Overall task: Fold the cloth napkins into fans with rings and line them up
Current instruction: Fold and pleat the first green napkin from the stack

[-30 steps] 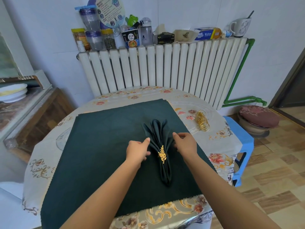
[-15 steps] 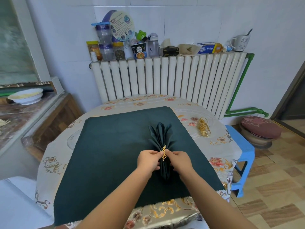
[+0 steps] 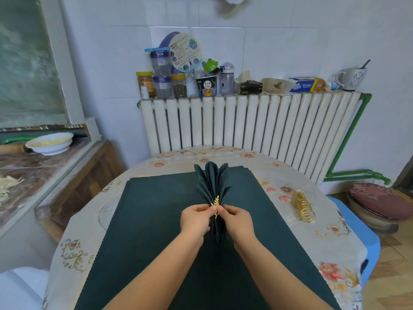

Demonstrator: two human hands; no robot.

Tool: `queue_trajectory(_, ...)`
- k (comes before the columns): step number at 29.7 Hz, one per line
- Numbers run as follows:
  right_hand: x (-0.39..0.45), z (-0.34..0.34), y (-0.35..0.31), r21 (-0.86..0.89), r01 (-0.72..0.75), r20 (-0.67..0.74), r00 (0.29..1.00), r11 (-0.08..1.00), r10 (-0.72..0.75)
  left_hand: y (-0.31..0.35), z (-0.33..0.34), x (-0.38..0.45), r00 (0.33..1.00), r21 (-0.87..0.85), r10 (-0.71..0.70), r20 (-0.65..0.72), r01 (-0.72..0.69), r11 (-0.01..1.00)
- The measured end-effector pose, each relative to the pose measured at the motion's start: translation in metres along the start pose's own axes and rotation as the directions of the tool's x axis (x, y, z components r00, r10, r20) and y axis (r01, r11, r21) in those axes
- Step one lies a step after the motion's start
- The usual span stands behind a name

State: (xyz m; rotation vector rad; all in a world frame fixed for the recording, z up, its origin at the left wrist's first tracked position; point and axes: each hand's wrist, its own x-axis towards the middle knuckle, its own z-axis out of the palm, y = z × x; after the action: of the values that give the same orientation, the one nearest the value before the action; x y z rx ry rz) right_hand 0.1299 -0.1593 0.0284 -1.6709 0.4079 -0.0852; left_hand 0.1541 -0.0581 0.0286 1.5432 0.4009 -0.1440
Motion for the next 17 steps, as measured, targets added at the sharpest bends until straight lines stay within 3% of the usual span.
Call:
queue_trajectory(8,0.12,0.088,-0.035,0.089,0.021,0.152,0.988,0.996,-0.034,0.056,-0.026,0.119,0.988,0.001,0.105,-0.114,-0.105,0.994)
queue_trajectory(17,0.266,0.194,-0.052,-0.03,0.074,0.336,0.94,0.997,-0.059,0.084,-0.064,0.292,0.974,0.155,0.125,-0.191,-0.096,0.983)
